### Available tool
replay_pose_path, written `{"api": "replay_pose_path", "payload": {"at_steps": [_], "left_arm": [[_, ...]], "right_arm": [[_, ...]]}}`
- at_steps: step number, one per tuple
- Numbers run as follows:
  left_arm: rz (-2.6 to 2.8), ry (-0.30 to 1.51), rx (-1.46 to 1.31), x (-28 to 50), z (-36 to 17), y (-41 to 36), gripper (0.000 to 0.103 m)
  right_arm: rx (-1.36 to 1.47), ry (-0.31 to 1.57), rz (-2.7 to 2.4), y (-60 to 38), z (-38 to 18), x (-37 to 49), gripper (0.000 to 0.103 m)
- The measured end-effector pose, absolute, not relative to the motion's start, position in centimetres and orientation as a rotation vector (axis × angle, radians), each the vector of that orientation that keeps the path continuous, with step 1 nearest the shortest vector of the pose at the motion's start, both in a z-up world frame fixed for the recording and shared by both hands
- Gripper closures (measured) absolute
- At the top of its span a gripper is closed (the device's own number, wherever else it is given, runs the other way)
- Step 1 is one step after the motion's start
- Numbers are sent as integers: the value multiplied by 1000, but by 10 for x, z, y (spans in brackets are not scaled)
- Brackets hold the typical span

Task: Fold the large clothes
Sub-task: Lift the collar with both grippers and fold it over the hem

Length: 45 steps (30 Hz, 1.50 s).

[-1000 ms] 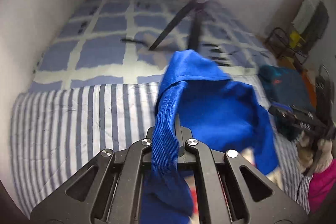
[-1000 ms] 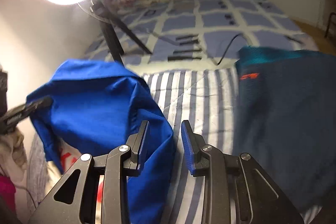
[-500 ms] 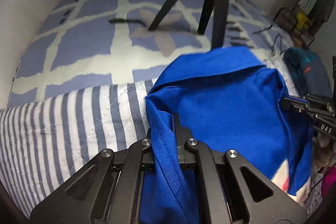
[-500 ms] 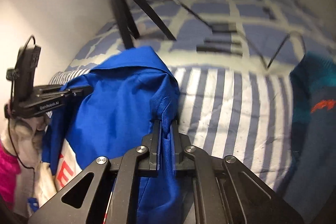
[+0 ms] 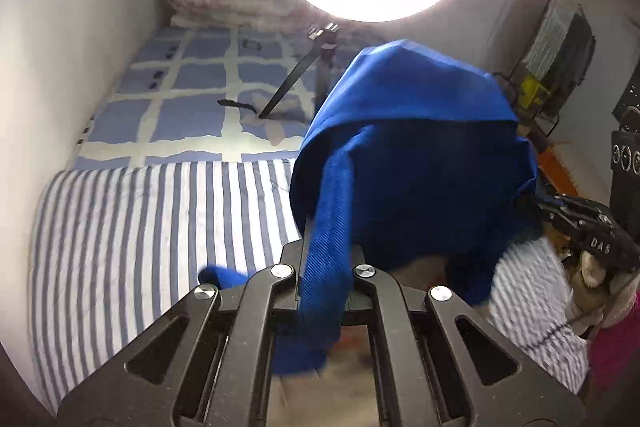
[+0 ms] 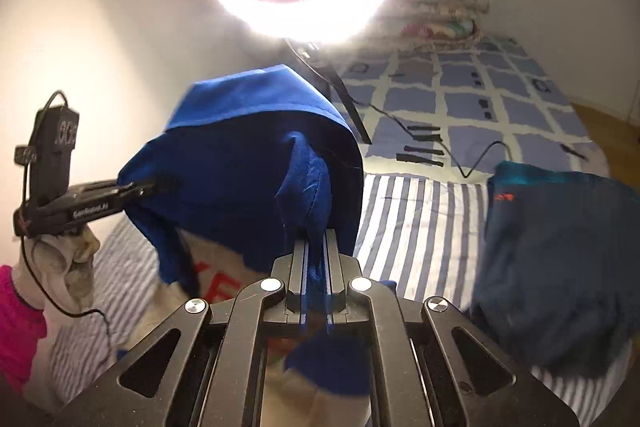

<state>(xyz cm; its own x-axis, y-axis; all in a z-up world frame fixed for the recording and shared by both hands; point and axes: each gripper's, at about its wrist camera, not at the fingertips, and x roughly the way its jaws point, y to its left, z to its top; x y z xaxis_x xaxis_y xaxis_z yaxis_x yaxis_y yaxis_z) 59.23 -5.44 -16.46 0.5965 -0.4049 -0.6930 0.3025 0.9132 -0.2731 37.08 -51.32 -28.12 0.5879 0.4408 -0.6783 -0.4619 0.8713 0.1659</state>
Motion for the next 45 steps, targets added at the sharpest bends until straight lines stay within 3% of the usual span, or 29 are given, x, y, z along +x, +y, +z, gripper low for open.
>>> {"api": "replay_pose_path", "payload": {"at_steps": [6,11,18,24,28,31,35,37,39,45], "left_arm": [[-418,818,-104,488,-141,-48,103],[-425,824,-131,414,-155,-33,103],[-379,854,-142,330,-205,-11,103],[-353,932,-136,304,-246,-1,102],[-363,953,-61,283,-251,-5,101],[-377,947,-10,265,-241,-4,95],[-376,922,12,239,-223,1,74],[-377,902,51,228,-212,-1,71],[-353,886,129,219,-210,-6,63],[-249,754,498,201,-230,-38,54]], "right_arm": [[-50,760,549,-519,-247,282,98],[-73,764,561,-526,-250,206,98],[-80,811,576,-532,-297,118,98],[-204,927,562,-519,-366,74,98],[-266,972,551,-518,-382,63,98],[-295,968,543,-525,-370,54,91],[-277,930,536,-543,-338,42,89],[-275,886,525,-553,-317,26,88],[-265,853,514,-560,-300,14,77],[-215,757,502,-582,-258,-19,74]]}}
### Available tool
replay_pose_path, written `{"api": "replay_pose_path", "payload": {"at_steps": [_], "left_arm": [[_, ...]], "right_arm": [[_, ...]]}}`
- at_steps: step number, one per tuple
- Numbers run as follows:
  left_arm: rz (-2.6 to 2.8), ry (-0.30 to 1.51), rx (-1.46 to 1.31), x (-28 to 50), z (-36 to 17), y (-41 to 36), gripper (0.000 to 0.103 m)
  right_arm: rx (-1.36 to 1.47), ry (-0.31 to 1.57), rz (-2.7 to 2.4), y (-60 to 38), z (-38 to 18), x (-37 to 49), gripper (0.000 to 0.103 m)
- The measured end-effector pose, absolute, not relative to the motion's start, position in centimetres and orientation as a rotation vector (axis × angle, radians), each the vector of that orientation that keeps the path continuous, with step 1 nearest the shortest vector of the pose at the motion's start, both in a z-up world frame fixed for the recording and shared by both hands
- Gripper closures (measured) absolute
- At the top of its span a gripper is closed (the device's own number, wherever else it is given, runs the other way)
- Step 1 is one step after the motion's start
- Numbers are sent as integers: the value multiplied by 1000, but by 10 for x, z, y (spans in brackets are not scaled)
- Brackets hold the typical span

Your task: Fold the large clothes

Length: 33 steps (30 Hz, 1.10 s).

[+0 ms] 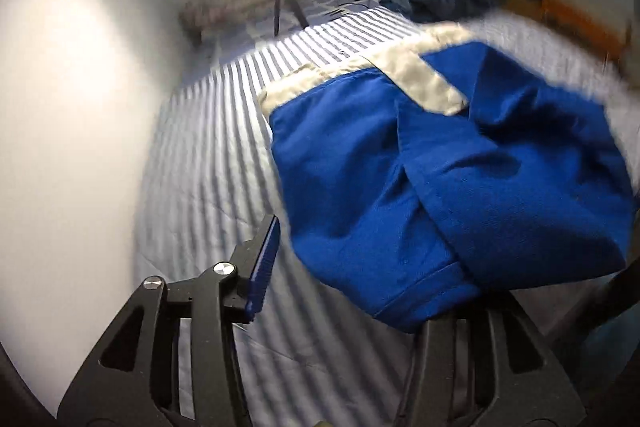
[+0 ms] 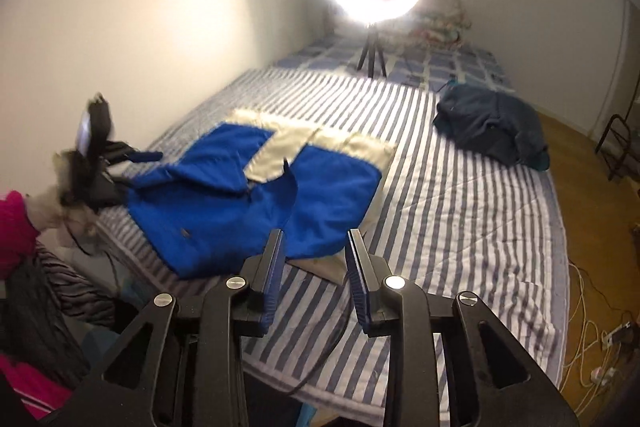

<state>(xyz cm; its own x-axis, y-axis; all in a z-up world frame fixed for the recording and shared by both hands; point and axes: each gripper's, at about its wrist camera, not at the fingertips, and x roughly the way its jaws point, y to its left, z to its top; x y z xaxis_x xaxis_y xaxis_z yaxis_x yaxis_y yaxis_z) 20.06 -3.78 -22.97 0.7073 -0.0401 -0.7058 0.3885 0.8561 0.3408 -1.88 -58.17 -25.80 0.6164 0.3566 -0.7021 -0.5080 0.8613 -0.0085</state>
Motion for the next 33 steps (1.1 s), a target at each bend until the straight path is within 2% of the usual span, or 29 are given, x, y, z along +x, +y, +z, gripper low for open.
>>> {"api": "replay_pose_path", "payload": {"at_steps": [3,7,9,14,21,23,25,29,33], "left_arm": [[-275,797,584,209,-258,-56,54],[-335,948,195,241,-269,-42,53],[-338,986,72,248,-272,-34,48],[-328,958,79,241,-273,-32,47],[-328,936,94,239,-270,-35,45],[-336,931,96,237,-269,-32,42],[-339,922,108,236,-268,-28,41],[-371,892,109,232,-263,-19,26],[-434,883,78,231,-256,-7,22]], "right_arm": [[-132,752,524,-586,-252,-19,74],[-94,753,540,-581,-261,-23,74],[-74,777,557,-576,-269,-22,74],[72,917,680,-543,-305,1,74],[217,1124,796,-444,-369,56,71],[206,1135,780,-424,-377,67,71],[205,1144,787,-409,-383,79,94],[202,1101,758,-400,-374,96,99],[232,1047,709,-414,-355,109,100]]}}
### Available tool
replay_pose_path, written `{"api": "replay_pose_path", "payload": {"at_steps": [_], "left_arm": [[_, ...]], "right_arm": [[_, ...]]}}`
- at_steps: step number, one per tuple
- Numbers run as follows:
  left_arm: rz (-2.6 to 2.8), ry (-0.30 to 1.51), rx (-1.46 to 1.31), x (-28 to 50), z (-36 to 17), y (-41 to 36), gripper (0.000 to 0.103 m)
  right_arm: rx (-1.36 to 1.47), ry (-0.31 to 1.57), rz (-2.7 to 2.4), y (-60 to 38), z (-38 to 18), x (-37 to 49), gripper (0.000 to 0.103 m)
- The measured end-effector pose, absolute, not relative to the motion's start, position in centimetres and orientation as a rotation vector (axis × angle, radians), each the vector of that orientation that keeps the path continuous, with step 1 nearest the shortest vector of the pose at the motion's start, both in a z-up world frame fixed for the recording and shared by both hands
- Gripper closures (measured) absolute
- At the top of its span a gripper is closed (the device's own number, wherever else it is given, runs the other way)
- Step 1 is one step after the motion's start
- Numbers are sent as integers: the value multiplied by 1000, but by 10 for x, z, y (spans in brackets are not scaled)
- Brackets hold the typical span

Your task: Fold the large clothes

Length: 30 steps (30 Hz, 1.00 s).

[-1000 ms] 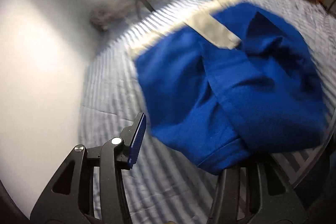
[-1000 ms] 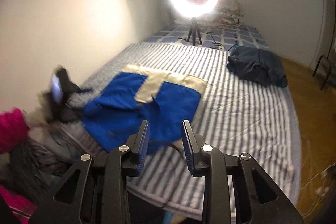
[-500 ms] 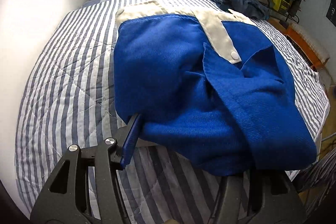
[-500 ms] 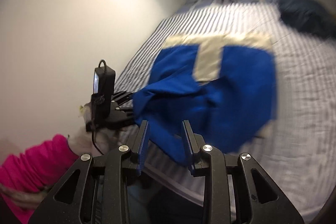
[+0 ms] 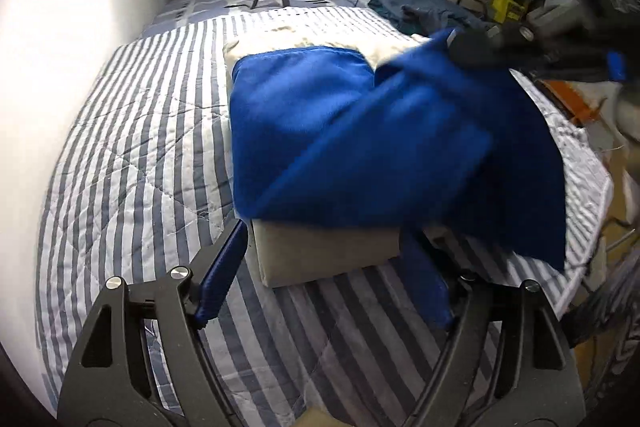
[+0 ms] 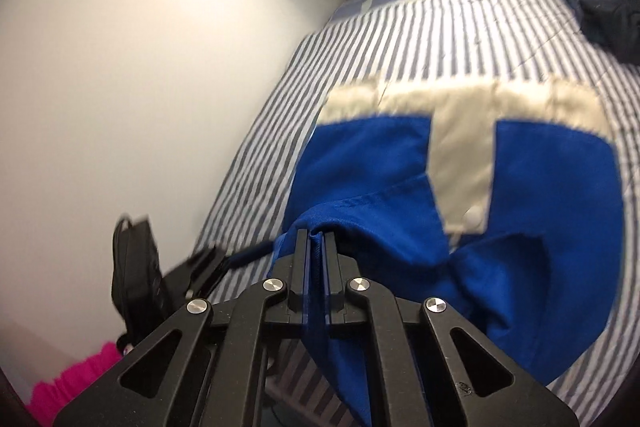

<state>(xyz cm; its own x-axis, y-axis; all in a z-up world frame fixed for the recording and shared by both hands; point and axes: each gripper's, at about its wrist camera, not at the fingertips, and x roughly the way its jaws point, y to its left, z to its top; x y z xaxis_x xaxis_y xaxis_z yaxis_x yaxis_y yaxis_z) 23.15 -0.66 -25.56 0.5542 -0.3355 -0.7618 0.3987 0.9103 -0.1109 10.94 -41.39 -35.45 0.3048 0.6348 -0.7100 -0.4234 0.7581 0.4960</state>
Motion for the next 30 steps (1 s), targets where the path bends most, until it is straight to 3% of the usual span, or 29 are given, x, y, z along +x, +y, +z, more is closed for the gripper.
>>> {"api": "replay_pose_path", "payload": {"at_steps": [10,13,19,22,24,25,30], "left_arm": [[-498,884,-133,214,-208,48,22],[-477,878,-224,213,-198,69,22],[-403,953,-483,237,-223,104,22],[-387,1025,-582,253,-247,105,22],[-380,1069,-633,265,-265,101,22],[-376,1081,-639,268,-270,97,26],[-403,1132,-666,291,-290,75,62]], "right_arm": [[278,1034,768,-428,-347,84,100],[267,1082,838,-426,-348,62,95],[78,1098,849,-453,-359,8,94],[108,1077,676,-500,-365,16,75],[137,1060,522,-536,-374,29,56],[152,1060,481,-547,-377,35,55],[324,1144,379,-593,-410,60,55]]}}
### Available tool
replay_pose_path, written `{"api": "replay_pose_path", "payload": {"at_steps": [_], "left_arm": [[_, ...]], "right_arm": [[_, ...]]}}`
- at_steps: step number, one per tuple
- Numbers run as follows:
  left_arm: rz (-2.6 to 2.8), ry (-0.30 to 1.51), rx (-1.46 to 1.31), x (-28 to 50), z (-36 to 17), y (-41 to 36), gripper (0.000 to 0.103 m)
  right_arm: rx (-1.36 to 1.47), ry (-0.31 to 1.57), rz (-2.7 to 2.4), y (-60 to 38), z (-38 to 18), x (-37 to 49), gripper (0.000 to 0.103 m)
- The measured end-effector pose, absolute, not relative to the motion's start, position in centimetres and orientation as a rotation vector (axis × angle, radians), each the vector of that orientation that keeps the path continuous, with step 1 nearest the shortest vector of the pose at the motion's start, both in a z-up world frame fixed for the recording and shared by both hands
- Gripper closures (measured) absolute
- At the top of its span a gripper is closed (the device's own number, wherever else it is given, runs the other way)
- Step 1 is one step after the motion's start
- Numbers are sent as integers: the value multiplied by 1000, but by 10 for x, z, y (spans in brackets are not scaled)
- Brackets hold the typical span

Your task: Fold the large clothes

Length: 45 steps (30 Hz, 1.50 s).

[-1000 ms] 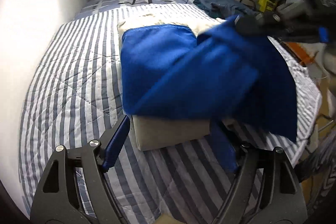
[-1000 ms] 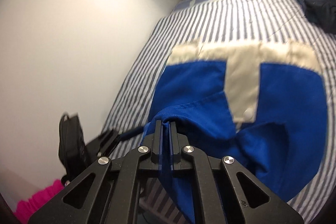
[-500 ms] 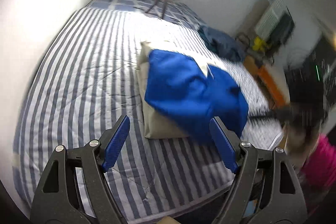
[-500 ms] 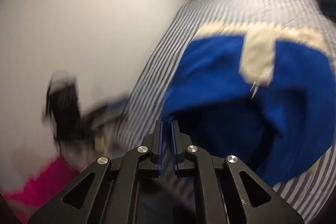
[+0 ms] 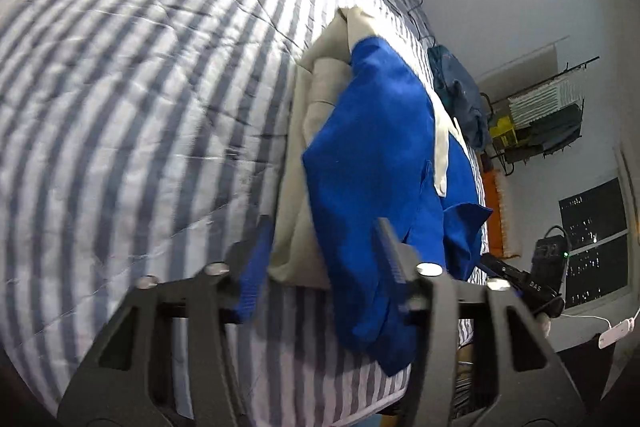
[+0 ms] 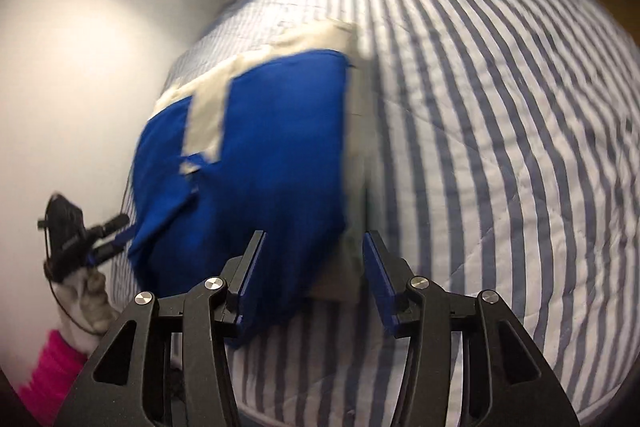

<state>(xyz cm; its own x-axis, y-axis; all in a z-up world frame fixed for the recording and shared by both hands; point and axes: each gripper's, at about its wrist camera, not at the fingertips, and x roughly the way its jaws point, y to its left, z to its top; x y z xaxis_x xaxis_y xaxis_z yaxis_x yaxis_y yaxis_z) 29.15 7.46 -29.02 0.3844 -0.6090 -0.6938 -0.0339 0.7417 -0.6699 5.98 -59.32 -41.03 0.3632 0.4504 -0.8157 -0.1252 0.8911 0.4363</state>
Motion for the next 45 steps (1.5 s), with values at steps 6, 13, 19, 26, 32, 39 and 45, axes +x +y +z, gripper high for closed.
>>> {"api": "replay_pose_path", "payload": {"at_steps": [6,13,19,26,32,39,45], "left_arm": [[-390,1134,-647,291,-283,56,98],[-281,1200,-510,283,-305,50,101],[-235,1137,-396,275,-277,54,100],[-235,900,-165,287,-203,27,98],[-277,922,-151,339,-194,-1,98],[-324,1044,-307,361,-228,9,44],[-368,1183,-457,352,-267,31,81]], "right_arm": [[343,1200,456,-581,-428,66,96],[202,1137,443,-582,-400,55,100],[32,1145,399,-572,-401,48,98],[-78,908,390,-570,-343,46,96],[1,1034,494,-561,-353,83,92],[164,1116,505,-601,-372,62,83],[253,1186,552,-606,-398,65,70]]}}
